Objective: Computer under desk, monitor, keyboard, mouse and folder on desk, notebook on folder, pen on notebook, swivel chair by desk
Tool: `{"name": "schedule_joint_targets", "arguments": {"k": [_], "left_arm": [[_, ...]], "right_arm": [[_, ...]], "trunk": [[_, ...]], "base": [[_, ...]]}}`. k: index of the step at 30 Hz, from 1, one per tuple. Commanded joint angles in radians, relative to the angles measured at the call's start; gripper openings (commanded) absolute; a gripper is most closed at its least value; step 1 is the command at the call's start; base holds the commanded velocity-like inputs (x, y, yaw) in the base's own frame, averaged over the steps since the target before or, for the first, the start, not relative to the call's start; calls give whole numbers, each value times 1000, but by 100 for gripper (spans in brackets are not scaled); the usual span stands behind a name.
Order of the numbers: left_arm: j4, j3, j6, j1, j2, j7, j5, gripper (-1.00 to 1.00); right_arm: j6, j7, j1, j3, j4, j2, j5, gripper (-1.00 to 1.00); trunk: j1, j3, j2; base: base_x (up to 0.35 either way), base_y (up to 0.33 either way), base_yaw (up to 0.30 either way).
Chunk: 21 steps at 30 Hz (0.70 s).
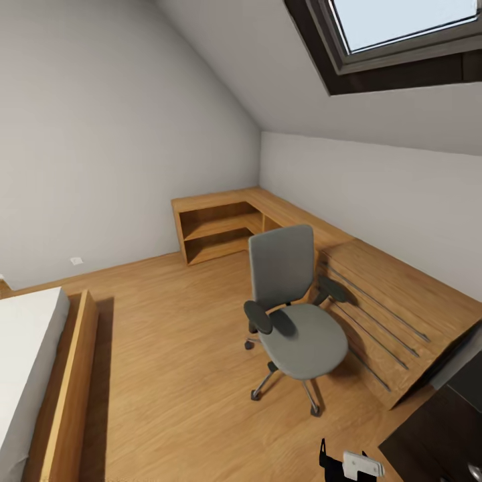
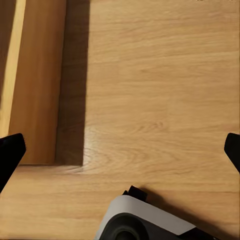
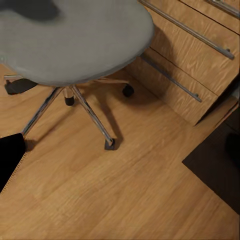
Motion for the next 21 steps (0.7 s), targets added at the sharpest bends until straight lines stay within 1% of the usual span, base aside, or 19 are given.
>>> {"name": "schedule_joint_targets", "arguments": {"k": [1,13,21], "left_arm": [[0,-9,-3,-1,0,8,4,100],[0,-9,-2,-1,0,8,4,100],[1,-9,-2,-1,0,8,4,100]], "right_arm": [[-2,-7,-1,9,2,1,-1,100],[-3,-9,-1,9,2,1,0,100],[-3,-9,0,9,2,1,0,100]], "trunk": [[0,0,-1],[0,14,-1],[0,21,-1]], "base": [[0,0,190],[0,0,193],[0,0,237]]}}
